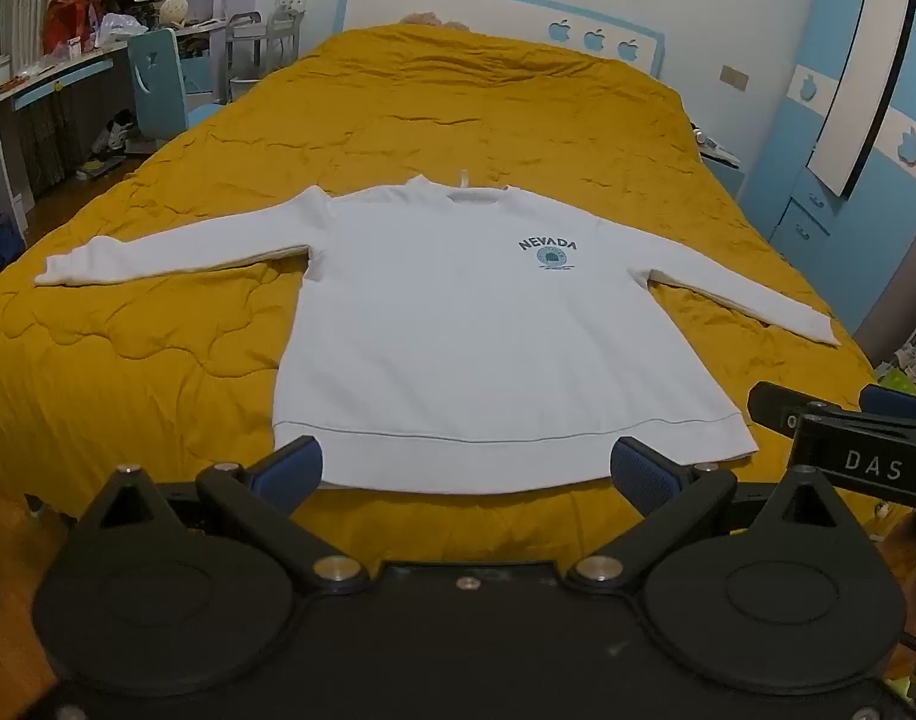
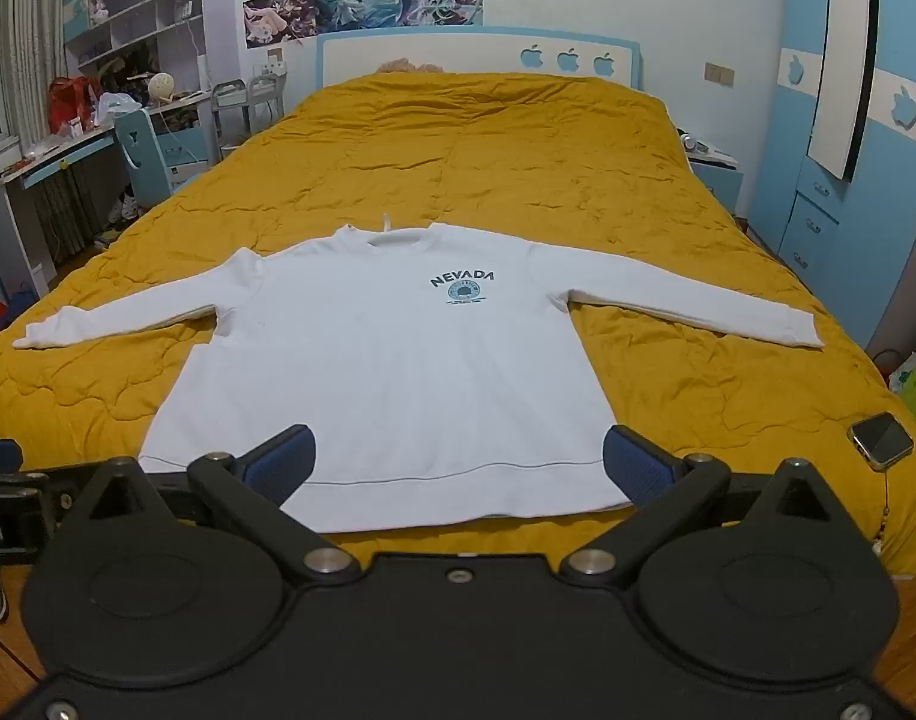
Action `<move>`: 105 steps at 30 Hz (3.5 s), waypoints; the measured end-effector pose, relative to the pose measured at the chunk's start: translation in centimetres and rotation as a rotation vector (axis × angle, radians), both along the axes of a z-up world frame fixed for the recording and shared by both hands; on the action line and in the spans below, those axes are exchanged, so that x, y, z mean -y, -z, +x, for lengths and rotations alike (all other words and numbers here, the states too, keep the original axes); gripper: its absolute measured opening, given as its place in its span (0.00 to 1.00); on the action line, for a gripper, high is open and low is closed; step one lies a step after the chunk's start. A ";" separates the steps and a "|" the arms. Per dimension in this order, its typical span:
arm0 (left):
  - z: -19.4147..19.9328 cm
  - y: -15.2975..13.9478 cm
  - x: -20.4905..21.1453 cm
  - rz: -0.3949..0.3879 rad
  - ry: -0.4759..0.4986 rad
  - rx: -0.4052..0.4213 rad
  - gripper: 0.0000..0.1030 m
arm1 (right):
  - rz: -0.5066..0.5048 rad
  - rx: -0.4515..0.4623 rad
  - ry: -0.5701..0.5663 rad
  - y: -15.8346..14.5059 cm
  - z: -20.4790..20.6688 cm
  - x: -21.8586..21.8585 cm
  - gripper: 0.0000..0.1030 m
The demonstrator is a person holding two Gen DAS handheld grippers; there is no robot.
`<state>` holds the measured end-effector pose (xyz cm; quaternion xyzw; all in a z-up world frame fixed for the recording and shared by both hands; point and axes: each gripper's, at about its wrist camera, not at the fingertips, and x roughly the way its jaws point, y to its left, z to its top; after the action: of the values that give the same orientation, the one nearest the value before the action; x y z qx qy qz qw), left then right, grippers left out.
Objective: Fold small clothes
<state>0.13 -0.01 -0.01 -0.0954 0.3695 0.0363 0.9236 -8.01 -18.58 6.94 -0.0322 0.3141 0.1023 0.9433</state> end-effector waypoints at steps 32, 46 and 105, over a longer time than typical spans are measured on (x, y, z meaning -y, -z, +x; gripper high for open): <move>0.1 -0.1 -0.1 0.002 -0.004 0.005 1.00 | -0.002 0.013 -0.002 0.5 -0.2 -0.2 1.00; 0.1 -0.1 0.0 0.005 -0.003 0.005 1.00 | -0.004 0.019 0.000 0.0 0.0 0.1 1.00; 7.2 3.6 -10.8 -0.152 -0.142 0.011 1.00 | -0.017 0.018 0.005 2.8 9.6 -4.9 1.00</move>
<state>7.31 10.82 -3.59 -0.1914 0.3584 0.0728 0.9108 1.58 -13.73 4.11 -0.0402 0.3064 0.0969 0.9461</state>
